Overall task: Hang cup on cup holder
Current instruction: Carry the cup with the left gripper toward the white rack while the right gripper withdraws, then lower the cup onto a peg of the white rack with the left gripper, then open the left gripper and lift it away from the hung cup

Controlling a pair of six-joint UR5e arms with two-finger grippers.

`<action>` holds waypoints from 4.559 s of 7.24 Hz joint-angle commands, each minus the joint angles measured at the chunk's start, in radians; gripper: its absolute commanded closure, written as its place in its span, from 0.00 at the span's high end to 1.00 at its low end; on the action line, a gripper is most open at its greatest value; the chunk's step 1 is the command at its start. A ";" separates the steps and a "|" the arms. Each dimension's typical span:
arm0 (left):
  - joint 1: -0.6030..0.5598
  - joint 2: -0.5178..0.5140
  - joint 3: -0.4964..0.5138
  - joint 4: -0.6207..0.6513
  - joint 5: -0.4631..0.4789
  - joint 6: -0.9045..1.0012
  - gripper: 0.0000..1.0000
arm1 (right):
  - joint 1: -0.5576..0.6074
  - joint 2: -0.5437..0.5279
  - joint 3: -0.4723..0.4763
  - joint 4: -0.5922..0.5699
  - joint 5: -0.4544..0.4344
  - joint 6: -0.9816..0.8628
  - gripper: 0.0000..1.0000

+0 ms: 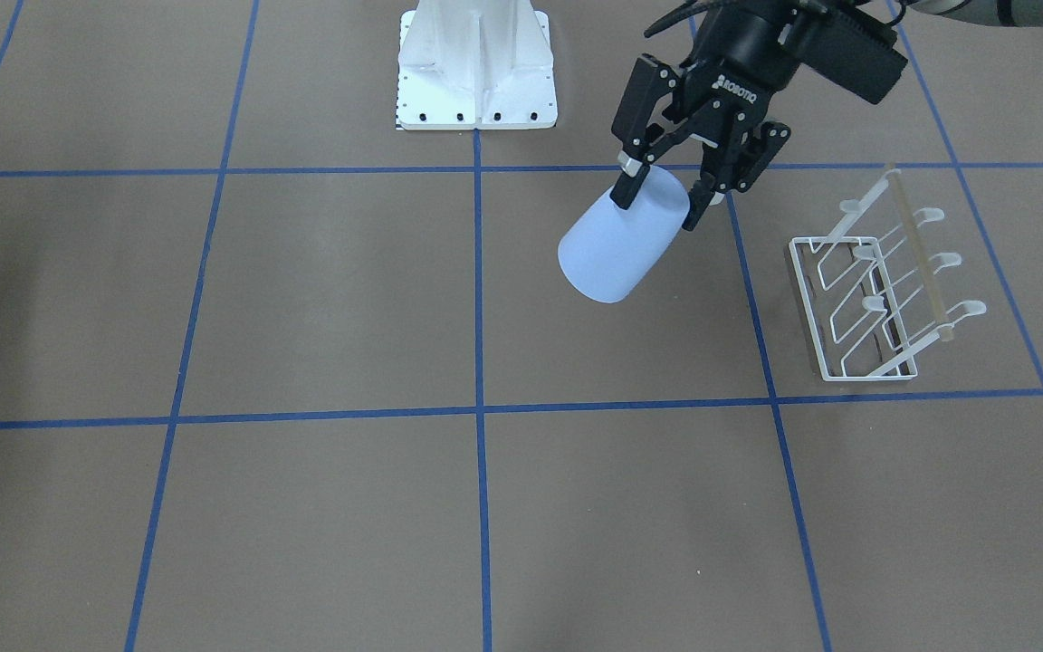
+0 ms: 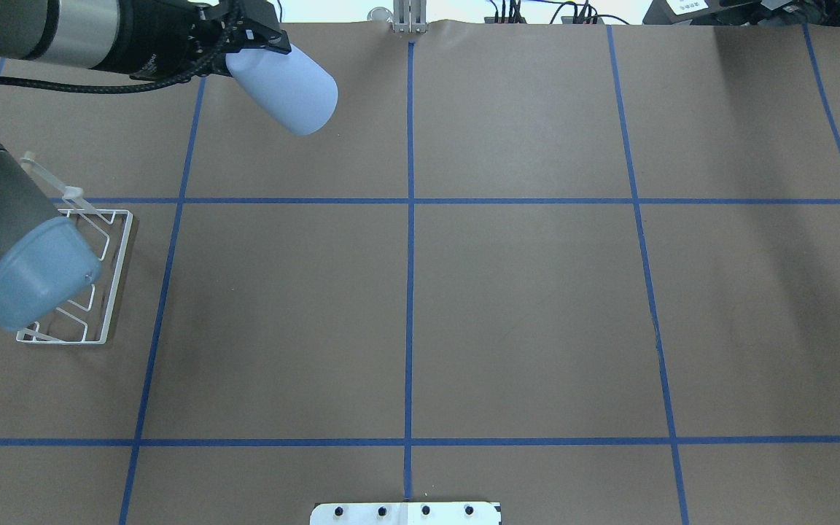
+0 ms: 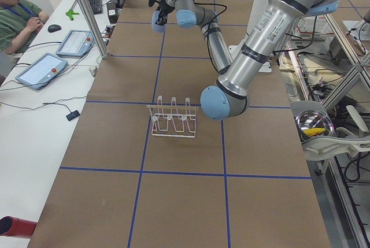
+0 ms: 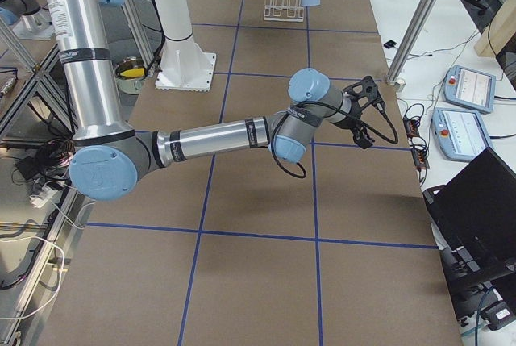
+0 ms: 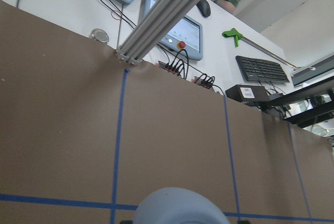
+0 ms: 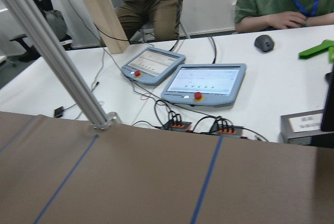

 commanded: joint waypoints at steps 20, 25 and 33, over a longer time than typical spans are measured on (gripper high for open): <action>-0.202 0.198 0.287 0.253 -0.224 0.832 0.00 | -0.067 0.116 0.161 -1.179 0.117 -0.541 1.00; -0.197 0.207 0.317 0.240 -0.334 0.832 0.60 | -0.067 0.114 0.172 -1.179 0.117 -0.543 1.00; -0.370 0.206 0.214 0.359 -0.337 1.019 0.99 | -0.068 0.096 0.171 -1.167 0.085 -0.541 1.00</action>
